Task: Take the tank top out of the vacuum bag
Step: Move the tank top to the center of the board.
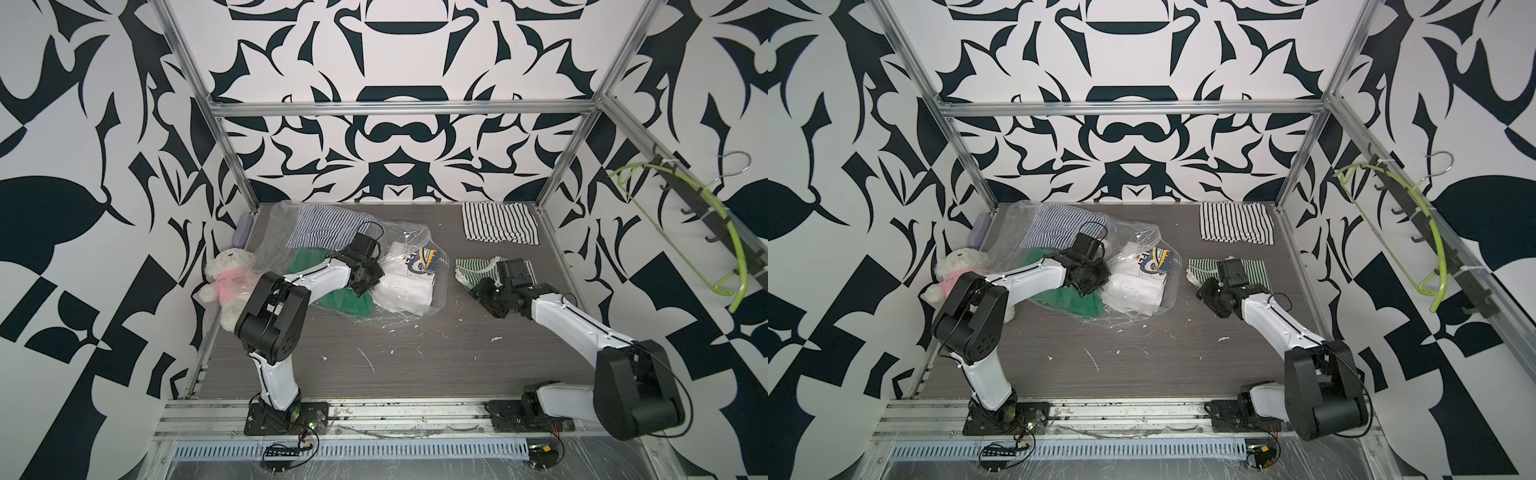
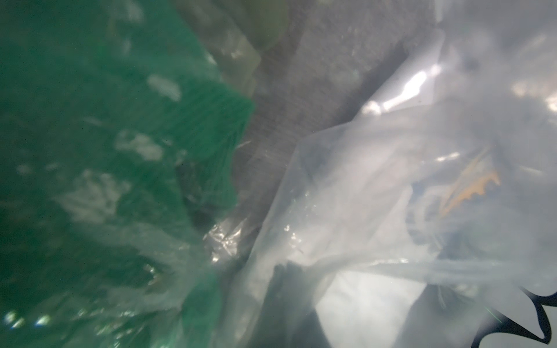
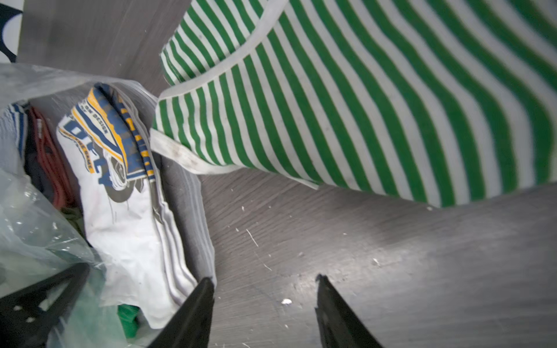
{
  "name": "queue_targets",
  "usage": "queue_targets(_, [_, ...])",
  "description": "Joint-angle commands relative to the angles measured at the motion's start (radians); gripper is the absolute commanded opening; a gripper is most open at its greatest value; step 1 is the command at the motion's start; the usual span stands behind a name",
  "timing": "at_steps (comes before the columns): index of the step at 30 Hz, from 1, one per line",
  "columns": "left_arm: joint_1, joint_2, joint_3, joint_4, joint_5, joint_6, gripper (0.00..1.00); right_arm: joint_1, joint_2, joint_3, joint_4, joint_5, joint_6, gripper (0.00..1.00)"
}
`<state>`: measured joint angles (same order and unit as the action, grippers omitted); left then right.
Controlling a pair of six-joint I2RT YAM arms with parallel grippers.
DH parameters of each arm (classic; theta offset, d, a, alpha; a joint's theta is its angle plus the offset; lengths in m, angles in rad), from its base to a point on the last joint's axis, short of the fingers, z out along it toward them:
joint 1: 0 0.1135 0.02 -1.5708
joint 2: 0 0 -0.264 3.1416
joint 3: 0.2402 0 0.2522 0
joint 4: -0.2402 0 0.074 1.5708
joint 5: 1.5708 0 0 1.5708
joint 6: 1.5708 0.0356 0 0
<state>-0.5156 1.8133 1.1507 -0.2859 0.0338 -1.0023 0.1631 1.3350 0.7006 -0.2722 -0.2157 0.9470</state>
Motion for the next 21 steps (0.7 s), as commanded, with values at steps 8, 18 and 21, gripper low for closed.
queue_targets(8, [0.005, -0.045, -0.051, 0.007, -0.02, -0.002, 0.0, -0.093, 0.109, -0.059, 0.182, 0.037, 0.222, 0.38])
queue_targets(18, [0.005, -0.043, -0.044, -0.002, -0.023, 0.002, 0.0, -0.158, 0.223, -0.038, 0.251, 0.013, 0.194, 0.36])
queue_targets(21, [0.005, -0.042, -0.045, -0.002, -0.027, 0.0, 0.0, -0.158, 0.25, -0.032, 0.271, -0.017, 0.207, 0.37])
